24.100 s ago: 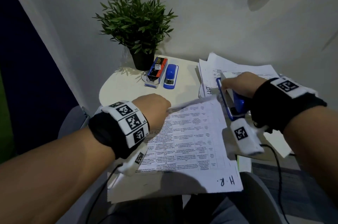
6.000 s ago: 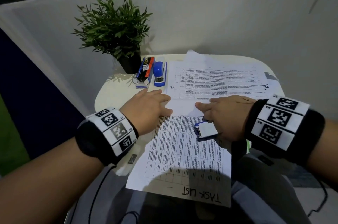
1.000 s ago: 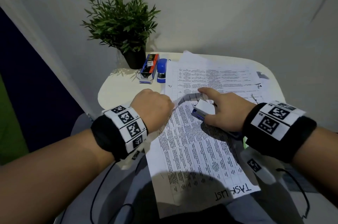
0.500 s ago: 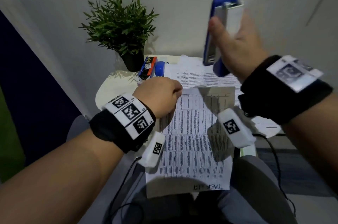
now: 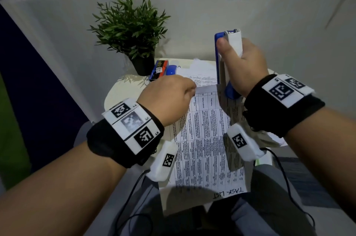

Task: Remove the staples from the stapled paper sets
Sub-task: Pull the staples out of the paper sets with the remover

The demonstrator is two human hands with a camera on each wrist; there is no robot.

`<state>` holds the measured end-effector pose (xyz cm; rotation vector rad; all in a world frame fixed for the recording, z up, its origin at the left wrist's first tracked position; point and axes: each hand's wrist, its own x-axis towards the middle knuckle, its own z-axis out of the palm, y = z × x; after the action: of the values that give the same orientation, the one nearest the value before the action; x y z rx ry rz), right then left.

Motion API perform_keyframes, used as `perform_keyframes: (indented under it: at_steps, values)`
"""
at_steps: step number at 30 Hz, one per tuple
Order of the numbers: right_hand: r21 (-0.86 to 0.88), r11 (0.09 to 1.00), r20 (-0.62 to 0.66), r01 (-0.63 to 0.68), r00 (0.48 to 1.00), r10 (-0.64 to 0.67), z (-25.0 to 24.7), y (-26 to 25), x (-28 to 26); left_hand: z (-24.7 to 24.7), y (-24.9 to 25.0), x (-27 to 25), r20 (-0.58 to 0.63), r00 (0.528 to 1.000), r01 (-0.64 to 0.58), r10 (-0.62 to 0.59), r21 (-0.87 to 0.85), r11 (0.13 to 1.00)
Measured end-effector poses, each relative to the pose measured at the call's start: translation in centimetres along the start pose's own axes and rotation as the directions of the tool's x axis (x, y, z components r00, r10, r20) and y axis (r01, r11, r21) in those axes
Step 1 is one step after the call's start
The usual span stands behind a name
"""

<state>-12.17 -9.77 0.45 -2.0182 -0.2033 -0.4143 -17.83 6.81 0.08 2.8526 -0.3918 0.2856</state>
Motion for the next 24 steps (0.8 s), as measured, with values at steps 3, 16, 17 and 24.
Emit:
perform_keyframes:
  at_steps: [3,16,17,24]
  values:
    - [0.077,0.997,-0.018,0.004,1.0,-0.003,0.1,0.0,0.0,0.0,0.0,-0.1,-0.002,1.0,0.002,-0.002,-0.017,1.0]
    - [0.346,0.932,-0.219,-0.109,0.957,0.193,-1.3,0.6,1.4,-0.2,-0.6,0.1,0.036,0.996,0.084,-0.084,-0.018,0.996]
    - [0.395,0.91,-0.272,-0.126,0.93,0.247,-2.0,0.9,2.1,-0.3,-1.1,0.2,0.057,0.993,0.103,-0.103,0.012,0.995]
    - [0.188,0.798,0.055,-0.572,0.818,0.573,-3.9,3.8,1.6,0.4,-2.5,1.0,0.1,0.984,0.141,-0.149,0.084,0.986]
